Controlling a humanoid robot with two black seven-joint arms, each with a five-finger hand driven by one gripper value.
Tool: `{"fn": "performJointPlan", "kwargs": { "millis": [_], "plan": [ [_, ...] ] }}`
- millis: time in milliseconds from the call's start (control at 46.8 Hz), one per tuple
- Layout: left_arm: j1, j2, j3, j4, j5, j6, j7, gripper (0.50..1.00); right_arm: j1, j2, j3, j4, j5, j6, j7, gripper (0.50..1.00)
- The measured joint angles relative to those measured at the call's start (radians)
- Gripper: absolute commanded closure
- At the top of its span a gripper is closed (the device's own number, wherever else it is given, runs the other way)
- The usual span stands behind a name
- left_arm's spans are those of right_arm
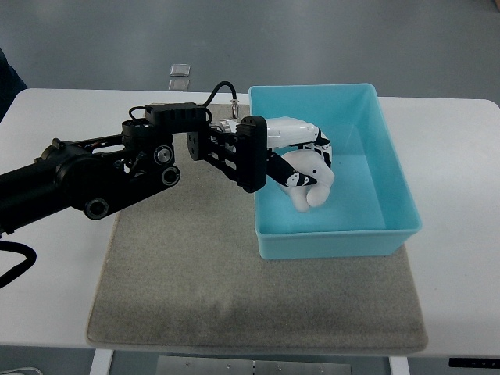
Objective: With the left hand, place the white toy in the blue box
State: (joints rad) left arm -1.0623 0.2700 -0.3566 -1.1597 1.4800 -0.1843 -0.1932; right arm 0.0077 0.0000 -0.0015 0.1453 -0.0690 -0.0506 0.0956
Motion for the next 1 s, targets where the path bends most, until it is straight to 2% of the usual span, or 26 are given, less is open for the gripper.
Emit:
{"fn": "performJointPlan", "kwargs": {
  "millis": [43, 128, 385, 577, 1005],
  "plan": [
    [0.003, 0.0, 0.0, 0.001, -0.001, 0.0, 0.007, 0.542, 0.0, 0.0, 0.0, 0.0, 0.0, 0.0, 0.0, 0.564],
    [0.006, 0.0, 0.0, 0.001, -0.004, 0.001, 0.012, 0.508, 0.0, 0.0, 0.0, 0.0, 0.0, 0.0, 0.0, 0.564],
    [0.015, 0.013, -0.03, -0.002, -0.027, 0.008, 0.012, 0.508, 0.0, 0.0, 0.0, 0.0, 0.0, 0.0, 0.0, 0.564],
    [0.042, 0.033, -0.148, -0.003, -0.097, 0.073, 0.011, 0.508, 0.0, 0.0, 0.0, 0.0, 0.0, 0.0, 0.0, 0.564],
    [0.129, 0.101, -0.403, -0.003, -0.692, 0.259, 0.005, 0.508, 0.0, 0.0, 0.0, 0.0, 0.0, 0.0, 0.0, 0.564]
  ]
}}
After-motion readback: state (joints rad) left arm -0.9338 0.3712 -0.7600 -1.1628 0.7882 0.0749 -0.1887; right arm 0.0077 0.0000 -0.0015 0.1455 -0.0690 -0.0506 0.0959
